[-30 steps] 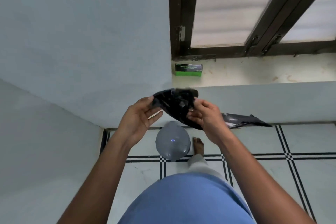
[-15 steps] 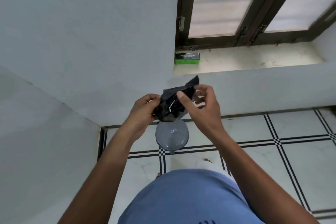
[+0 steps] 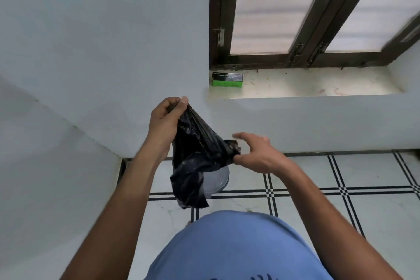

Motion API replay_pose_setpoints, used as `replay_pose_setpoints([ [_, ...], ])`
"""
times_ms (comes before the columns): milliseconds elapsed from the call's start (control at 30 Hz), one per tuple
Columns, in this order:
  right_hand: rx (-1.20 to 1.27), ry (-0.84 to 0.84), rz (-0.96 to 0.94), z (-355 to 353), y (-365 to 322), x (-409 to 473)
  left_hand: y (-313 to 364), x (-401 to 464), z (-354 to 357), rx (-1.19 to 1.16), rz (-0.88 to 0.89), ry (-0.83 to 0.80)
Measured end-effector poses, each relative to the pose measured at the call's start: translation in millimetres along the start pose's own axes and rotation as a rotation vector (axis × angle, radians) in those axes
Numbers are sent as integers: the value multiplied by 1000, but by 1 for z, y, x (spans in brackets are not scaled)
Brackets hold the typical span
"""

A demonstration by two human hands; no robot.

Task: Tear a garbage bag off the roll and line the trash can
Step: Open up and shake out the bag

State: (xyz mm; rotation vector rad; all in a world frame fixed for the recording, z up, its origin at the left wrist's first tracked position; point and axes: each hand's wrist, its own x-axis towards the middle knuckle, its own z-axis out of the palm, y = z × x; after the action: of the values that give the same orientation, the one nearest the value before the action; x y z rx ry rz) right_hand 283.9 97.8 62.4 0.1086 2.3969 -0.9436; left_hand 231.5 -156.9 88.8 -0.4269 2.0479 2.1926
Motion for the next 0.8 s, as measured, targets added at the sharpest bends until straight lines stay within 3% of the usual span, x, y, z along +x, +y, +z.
replay_pose_setpoints([
  [67,42,-53,-92,-14,-8,-10,4,-2,4,38,-15,-143],
  [200,461,-180,-265,-21,-27,-11,11,-10,18,118,-10,-410],
  [267,514,-149,-302,-15,-30,-2,6,-7,31,187,35,-275],
  [367,731,10,-251,-5,-30,7,-14,-7,47,649,262,255],
  [400,813,54,-223,-5,-28,10,-17,-14,50,682,343,382],
  [467,959,120,-164,-7,-22,13,-15,-30,53,540,354,336],
  [567,1060,150,-125,-13,-15,16,-11,-44,52,495,14,-124],
  [600,1057,154,-130,-15,-12,17,-13,-44,49,494,-14,-228],
  [667,1040,169,-123,-16,-6,19,-22,-41,45,321,-35,-172],
  [800,1027,205,-22,-17,19,31,-28,-30,23,-464,-297,63],
])
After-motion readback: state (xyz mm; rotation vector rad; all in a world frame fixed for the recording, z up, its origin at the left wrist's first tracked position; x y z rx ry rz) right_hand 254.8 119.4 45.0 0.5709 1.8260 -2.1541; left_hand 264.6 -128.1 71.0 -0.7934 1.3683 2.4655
